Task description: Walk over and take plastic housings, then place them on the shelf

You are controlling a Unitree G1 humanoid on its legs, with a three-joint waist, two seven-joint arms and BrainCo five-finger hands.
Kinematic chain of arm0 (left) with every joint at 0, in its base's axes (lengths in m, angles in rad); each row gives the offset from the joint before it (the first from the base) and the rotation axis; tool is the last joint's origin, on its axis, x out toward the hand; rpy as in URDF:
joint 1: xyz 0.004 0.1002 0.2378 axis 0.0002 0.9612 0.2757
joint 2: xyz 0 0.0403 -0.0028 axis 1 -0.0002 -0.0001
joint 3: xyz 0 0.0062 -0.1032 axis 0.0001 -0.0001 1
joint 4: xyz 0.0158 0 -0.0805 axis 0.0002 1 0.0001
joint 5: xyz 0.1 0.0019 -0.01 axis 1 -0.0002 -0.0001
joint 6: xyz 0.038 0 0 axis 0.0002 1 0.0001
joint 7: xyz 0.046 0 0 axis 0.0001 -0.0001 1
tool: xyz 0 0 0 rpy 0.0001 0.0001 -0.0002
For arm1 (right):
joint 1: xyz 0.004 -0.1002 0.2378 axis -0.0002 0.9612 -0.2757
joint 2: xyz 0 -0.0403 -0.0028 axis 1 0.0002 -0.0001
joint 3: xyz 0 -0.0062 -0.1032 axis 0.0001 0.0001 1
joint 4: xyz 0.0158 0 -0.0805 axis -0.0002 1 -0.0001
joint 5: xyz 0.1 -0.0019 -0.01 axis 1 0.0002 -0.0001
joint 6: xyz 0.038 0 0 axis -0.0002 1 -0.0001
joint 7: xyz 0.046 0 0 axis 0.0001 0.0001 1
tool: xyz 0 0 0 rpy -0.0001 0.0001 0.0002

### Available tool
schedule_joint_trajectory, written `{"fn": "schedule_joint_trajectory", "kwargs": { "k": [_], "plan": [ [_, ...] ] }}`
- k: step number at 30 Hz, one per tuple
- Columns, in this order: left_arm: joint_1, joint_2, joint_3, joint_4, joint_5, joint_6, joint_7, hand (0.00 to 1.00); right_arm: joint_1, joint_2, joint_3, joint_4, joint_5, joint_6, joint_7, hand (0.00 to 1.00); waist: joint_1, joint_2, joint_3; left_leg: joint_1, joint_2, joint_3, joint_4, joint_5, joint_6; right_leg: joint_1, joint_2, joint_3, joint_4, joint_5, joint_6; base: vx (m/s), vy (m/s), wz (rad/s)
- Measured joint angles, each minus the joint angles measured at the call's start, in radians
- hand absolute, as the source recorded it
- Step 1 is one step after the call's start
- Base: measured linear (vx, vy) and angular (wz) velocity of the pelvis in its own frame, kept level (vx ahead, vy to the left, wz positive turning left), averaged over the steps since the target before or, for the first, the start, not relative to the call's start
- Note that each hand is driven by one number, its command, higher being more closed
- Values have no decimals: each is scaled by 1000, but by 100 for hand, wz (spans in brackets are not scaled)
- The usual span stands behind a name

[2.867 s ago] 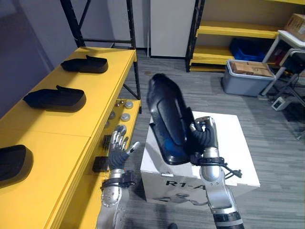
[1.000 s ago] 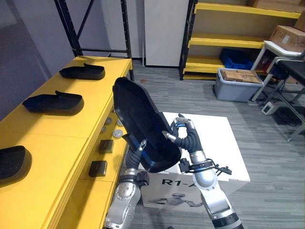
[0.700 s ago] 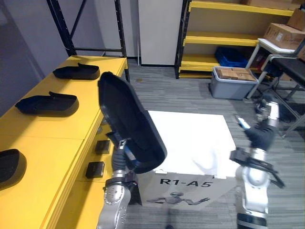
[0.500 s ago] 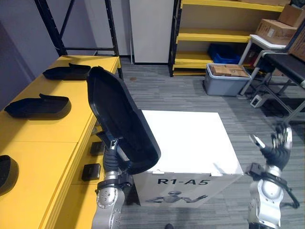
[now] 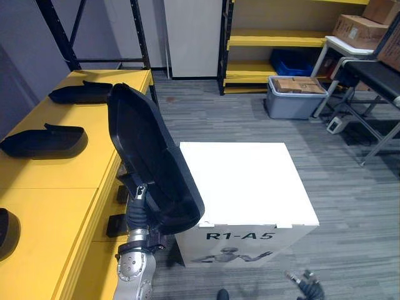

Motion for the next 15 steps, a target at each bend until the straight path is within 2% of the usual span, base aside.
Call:
{"fn": "schedule_joint_trajectory", "kwargs": {
  "k": [2, 5, 7, 9, 10, 12, 13, 15],
  "plan": [
    [-1, -7, -9, 4, 6, 2, -4, 100, 5, 13, 3, 29, -17, 3, 10, 0, 2, 0, 2, 0, -4, -24, -2, 3, 3, 4, -8, -23, 8, -9, 5, 2, 26, 34],
    [3, -25, -18, 6, 17, 4, -3, 100, 3, 8, 23, 45, -22, 5, 13, 0, 9, -6, 12, 3, -16, -87, -3, 19, 5, -24, -39, -88, 129, -84, 12, -11, 18, 70],
    [12, -23, -38, 6, 18, 4, -4, 100, -3, 5, 40, 53, -42, 5, 12, 0, 33, -24, 22, 2, -47, -165, -4, 36, 12, -74, -104, -161, 300, -183, 20, -20, 14, 103],
    [22, -23, -47, 6, 20, 9, -4, 100, -4, -3, 67, 53, -58, 5, 10, 0, 44, -33, 32, -4, -77, -248, 7, 48, 9, -75, -154, -224, 368, -226, 31, -10, -2, 146],
    [34, -26, -57, -3, 20, 11, -3, 100, -10, -15, 109, 50, -65, 5, 8, 0, 54, -35, 39, -27, -112, -336, 26, 55, 2, -74, -209, -302, 418, -261, 45, -11, -4, 181],
    [35, -26, -58, -23, 20, 13, 0, 100, -25, -30, 129, 44, -66, 5, 2, 0, 68, -34, 51, -67, -146, -407, 58, 57, -6, -75, -258, -385, 451, -284, 56, -44, 22, 184],
    [38, -26, -46, -64, 19, 13, 5, 100, -59, -27, 146, 33, -66, 5, -7, 0, 77, -32, 68, -129, -120, -324, 73, 41, -2, -73, -295, -471, 456, -295, 63, -101, 21, 192],
    [38, -32, -35, -93, 20, 8, 6, 100, -97, -23, 160, 14, -68, 4, -11, 0, 87, -21, 85, -191, -40, -113, 94, 45, -5, -62, -310, -539, 447, -297, 67, -90, 21, 153]
  ]
}}
